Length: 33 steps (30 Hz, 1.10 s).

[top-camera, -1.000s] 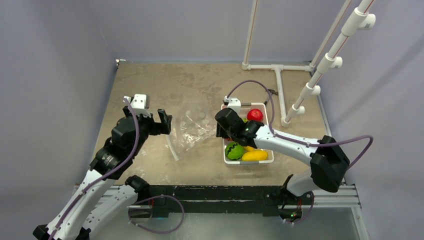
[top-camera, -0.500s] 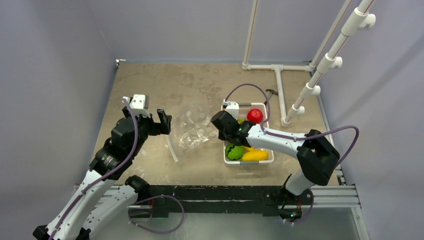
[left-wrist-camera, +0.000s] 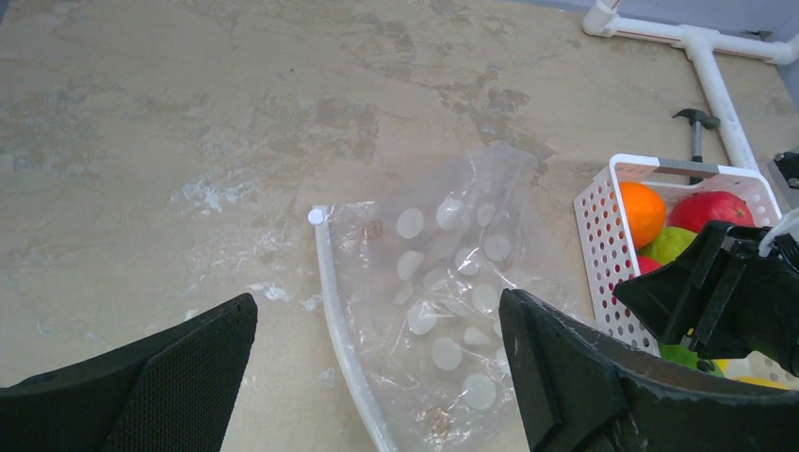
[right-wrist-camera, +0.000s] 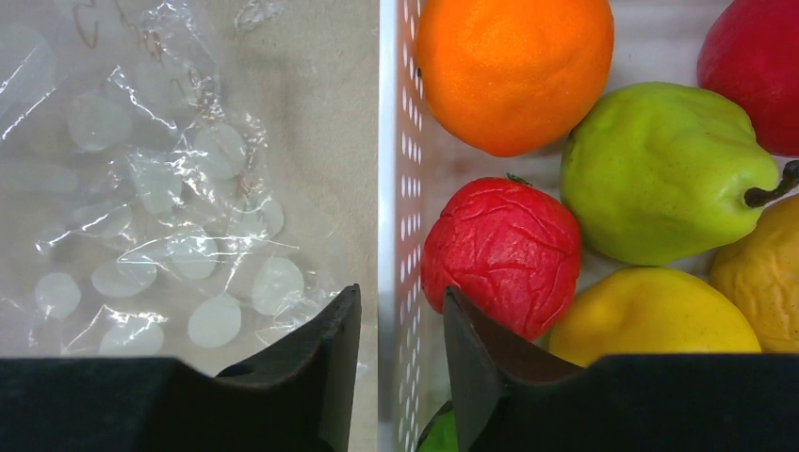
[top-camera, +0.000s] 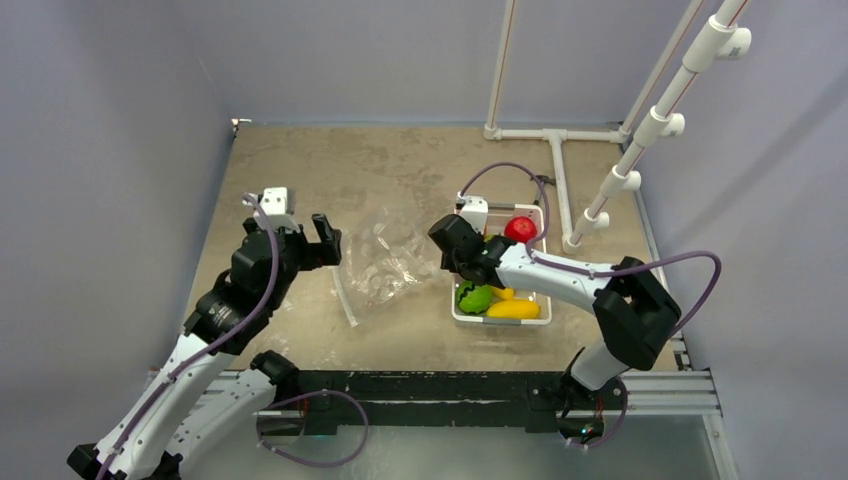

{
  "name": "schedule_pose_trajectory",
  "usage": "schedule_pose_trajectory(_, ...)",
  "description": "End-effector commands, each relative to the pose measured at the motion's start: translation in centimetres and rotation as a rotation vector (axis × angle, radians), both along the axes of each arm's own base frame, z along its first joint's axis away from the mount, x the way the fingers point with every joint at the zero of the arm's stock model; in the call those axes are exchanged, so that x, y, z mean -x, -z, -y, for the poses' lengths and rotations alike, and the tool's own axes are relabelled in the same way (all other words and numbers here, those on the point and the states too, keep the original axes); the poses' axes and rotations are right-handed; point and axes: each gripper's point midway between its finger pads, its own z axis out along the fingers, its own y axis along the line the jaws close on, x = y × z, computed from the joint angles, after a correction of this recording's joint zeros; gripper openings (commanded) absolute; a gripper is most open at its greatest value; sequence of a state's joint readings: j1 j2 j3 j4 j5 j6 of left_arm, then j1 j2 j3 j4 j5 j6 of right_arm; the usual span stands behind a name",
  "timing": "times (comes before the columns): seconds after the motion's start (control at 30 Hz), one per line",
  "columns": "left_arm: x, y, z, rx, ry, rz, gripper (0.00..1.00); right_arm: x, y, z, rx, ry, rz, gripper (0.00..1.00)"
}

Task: Place the food in the zip-top bag and seal the zipper
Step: Adjust the bin at the center of the board, then pick up the zipper food storage bag at the center of the board.

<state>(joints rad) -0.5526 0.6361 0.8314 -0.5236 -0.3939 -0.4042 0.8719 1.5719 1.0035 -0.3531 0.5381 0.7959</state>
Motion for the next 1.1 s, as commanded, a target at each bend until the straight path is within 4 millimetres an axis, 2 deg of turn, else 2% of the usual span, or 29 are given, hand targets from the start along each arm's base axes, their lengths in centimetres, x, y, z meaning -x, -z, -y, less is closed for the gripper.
schedule_pose_trajectory(0.0, 0.2, 1.7, -0.8, 0.06, -0.097, -0.062, 0.99, -1.3, -3.1, -0.5, -0.043, 0.023, 0.079, 0.48)
schedule_pose_trajectory(0.13, 0.6, 2.9, -0.3, 0.097, -0.104, -0.131, 0.99, -1.6, -5.2, -0.8, -0.079, 0.015, 0.117, 0.57)
schedule_pose_trajectory(0.33, 0.9, 5.8, 0.5, 0.142, -0.131, -0.244, 0.92, -1.7, -10.7, -1.6, -0.186, -0.035, 0.213, 0.59)
schedule_pose_trajectory(0.47, 1.1, 7.7, 0.7, 0.166, -0.155, -0.285, 0.92, -0.9, -14.1, -3.1, -0.277, -0.145, 0.261, 0.64)
schedule_pose_trajectory(0.6, 1.1, 9.0, 1.0, 0.199, -0.163, -0.303, 0.92, 0.3, -16.8, -5.6, -0.354, -0.311, 0.312, 0.7)
schedule_pose_trajectory(0.7, 1.2, 9.5, 1.1, 0.216, -0.172, -0.316, 0.92, 0.8, -17.6, -7.0, -0.382, -0.377, 0.32, 0.74)
schedule_pose_trajectory(0.87, 1.6, 10.0, 0.8, 0.251, -0.194, -0.312, 0.92, 1.2, -17.8, -8.6, -0.39, -0.438, 0.329, 0.85)
schedule_pose_trajectory(1.0, 1.9, 10.1, 0.4, 0.259, -0.222, -0.318, 0.91, 1.4, -17.0, -10.5, -0.372, -0.482, 0.326, 0.97)
schedule_pose_trajectory(1.07, 2.0, 9.8, 0.3, 0.264, -0.225, -0.315, 0.91, 1.4, -16.3, -11.5, -0.348, -0.493, 0.32, 0.99)
